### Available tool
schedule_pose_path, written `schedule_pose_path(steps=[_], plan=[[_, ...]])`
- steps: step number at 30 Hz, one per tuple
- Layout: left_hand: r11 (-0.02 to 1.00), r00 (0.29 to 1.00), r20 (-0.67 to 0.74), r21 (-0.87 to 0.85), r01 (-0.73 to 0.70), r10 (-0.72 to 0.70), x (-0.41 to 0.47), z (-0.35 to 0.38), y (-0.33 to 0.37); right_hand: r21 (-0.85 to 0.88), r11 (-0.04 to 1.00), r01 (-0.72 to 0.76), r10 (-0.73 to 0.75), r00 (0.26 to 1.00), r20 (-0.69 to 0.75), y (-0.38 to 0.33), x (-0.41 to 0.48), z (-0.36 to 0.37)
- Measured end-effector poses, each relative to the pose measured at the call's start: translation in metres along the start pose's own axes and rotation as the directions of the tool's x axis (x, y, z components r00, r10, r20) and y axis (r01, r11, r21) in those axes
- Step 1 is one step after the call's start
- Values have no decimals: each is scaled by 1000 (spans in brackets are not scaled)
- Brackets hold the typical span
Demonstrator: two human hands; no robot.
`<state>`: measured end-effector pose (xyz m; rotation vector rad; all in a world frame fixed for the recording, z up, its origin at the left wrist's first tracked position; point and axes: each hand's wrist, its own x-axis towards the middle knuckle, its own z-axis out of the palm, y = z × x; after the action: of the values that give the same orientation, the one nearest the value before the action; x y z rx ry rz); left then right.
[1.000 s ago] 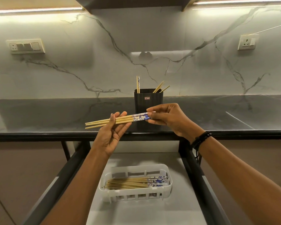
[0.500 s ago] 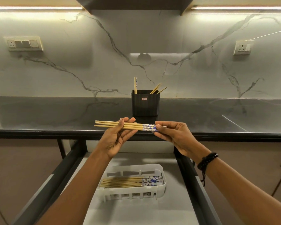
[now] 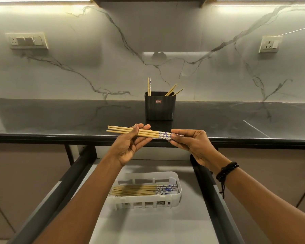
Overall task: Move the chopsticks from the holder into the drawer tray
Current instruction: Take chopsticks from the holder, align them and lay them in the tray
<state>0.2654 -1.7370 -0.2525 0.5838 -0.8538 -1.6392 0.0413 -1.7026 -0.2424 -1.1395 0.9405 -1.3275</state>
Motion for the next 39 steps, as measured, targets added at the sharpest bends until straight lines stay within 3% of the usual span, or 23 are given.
schedule_pose_path(steps=[4, 9, 12, 15, 18, 22, 26, 28, 31, 34, 39], plan=[[1000, 998, -63, -18, 6, -7, 1, -7, 4, 51, 997, -51, 52, 999, -17, 4, 3, -5], [996, 964, -250, 13, -87, 88, 5, -19, 9, 65, 993, -94, 98, 994, -54, 9, 7, -19], [992, 903, -411, 67, -109, 127, 8, -30, 11, 62, 990, -124, 128, 989, -68, 15, 8, -30], [964, 802, -572, 266, -15, 170, 12, -45, 6, 25, 988, -154, 155, 985, -77, 25, 9, -39], [839, 758, -613, 517, 170, 225, 15, -63, -1, -66, 978, -200, 194, 977, -84, 33, 10, -43], [546, 816, -545, 750, 373, 192, 13, -81, -6, -216, 937, -275, 266, 961, -71, 48, 10, -40], [198, 845, -507, 858, 475, 171, 6, -89, -14, -336, 886, -321, 318, 946, -64, 74, 11, -30], [93, 856, -510, 859, 503, 86, 0, -91, -18, -340, 876, -342, 338, 938, -73, 87, 12, -25], [58, 822, -567, 820, 569, -45, -7, -95, -24, -336, 869, -362, 359, 930, -75, 101, 14, -20], [24, 800, -596, 801, 599, -71, -9, -99, -29, -453, 826, -335, 347, 936, -59, 110, 13, -16], [31, 807, -589, 806, 591, -49, -5, -102, -32, -781, 621, -67, 240, 965, 108, 113, 12, -12]])
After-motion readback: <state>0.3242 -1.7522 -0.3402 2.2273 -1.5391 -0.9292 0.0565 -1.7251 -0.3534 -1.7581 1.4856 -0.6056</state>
